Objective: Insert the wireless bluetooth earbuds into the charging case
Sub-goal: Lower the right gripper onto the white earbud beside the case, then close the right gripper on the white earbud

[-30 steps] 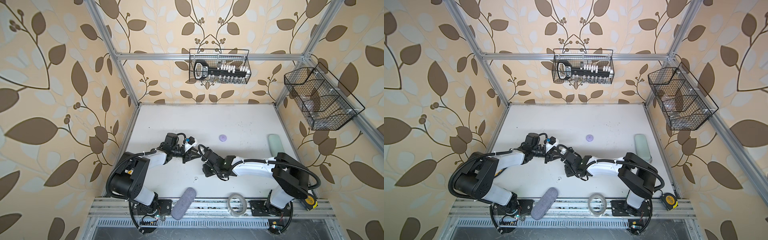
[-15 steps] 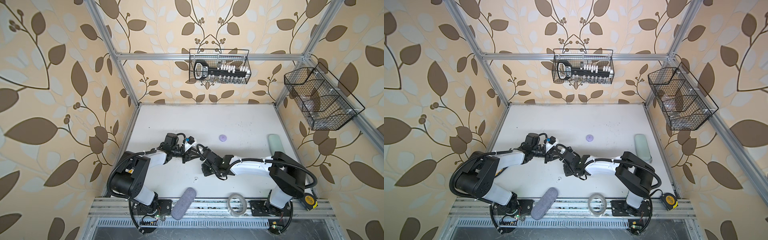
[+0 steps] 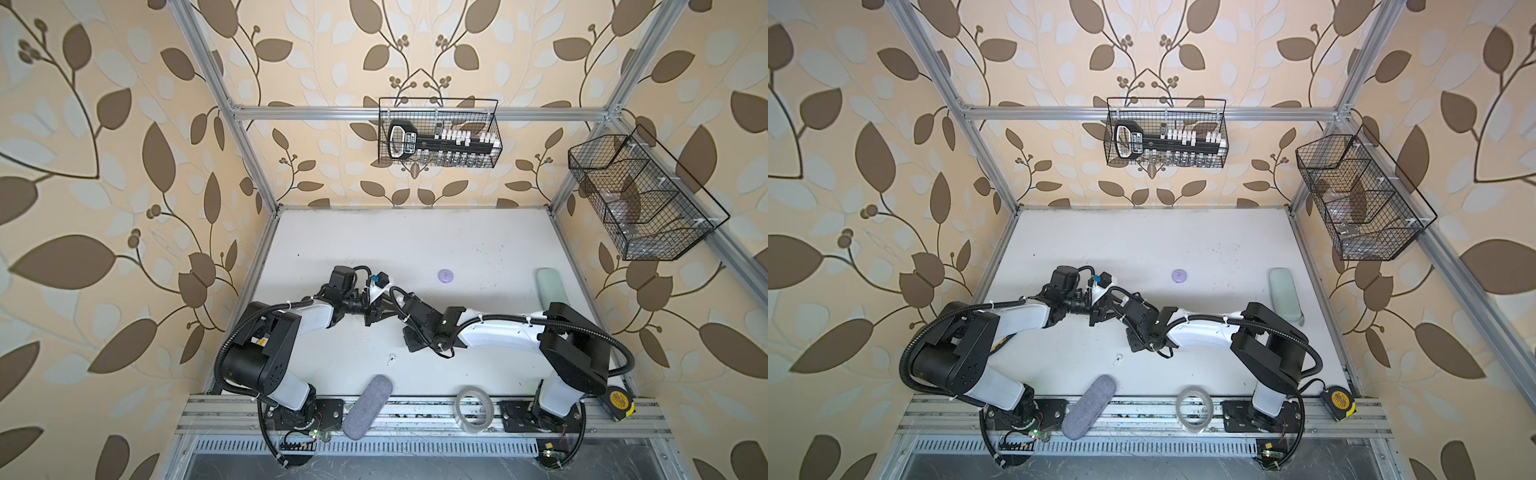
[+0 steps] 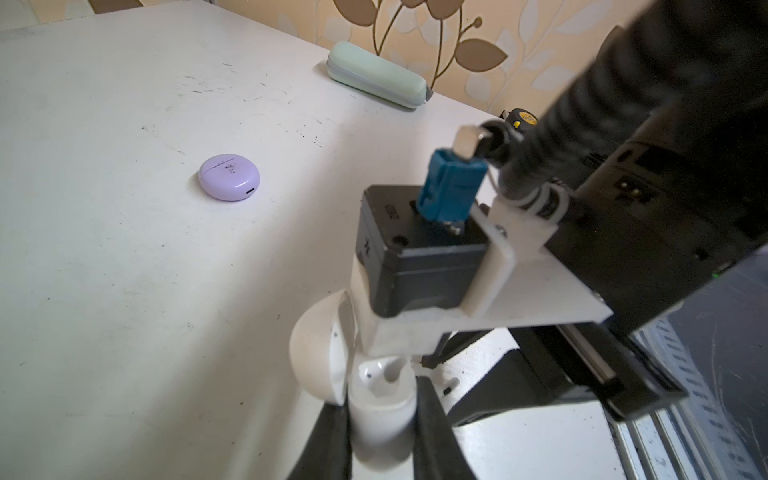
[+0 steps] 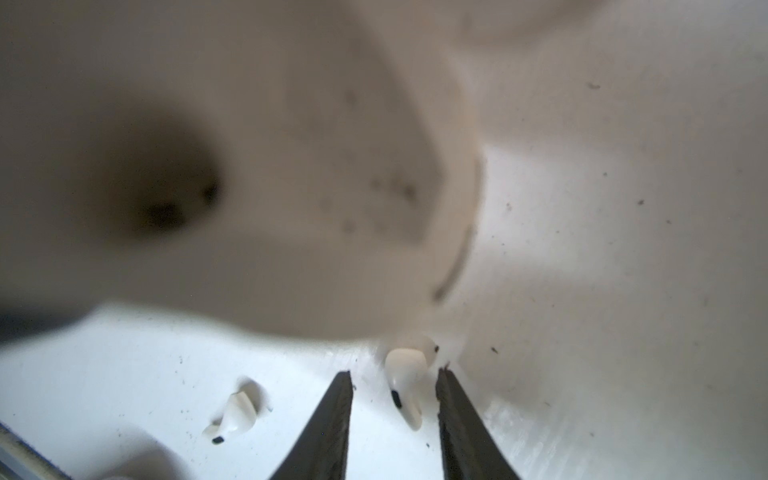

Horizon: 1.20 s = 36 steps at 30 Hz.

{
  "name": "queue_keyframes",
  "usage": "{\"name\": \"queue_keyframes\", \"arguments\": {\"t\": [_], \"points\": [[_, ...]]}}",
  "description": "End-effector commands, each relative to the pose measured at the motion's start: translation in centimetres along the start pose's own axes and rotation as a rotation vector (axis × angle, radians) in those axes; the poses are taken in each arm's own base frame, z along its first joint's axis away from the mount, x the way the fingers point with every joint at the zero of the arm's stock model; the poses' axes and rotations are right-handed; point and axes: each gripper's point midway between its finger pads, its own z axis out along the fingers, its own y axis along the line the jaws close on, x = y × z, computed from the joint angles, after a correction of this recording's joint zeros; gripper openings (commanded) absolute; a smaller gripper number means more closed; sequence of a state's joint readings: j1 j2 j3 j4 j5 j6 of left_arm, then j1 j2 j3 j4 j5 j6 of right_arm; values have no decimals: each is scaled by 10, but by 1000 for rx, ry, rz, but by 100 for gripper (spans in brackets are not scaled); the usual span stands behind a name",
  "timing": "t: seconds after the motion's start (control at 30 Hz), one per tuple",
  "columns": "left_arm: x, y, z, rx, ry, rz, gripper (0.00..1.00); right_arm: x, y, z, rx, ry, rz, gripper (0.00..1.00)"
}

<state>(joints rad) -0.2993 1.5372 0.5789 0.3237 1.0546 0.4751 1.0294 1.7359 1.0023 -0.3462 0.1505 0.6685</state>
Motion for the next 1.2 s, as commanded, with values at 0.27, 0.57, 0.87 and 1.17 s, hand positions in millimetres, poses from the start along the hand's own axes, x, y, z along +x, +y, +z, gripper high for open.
{"name": "queue_keyframes", "arguments": {"t": [0.27, 0.57, 0.87, 1.17], "points": [[-19, 15, -1, -33, -34, 28, 5, 3, -2, 9, 44, 41, -43, 35], [-20, 26, -2, -69, -40, -1, 5, 5, -2, 12, 49, 57, -51, 33], [-20, 35, -2, -103, -37, -24, 6, 6, -3, 14, 49, 66, -52, 31], [-20, 38, -2, -112, -35, -36, 6, 8, -1, 17, 43, 74, -59, 30]]}}
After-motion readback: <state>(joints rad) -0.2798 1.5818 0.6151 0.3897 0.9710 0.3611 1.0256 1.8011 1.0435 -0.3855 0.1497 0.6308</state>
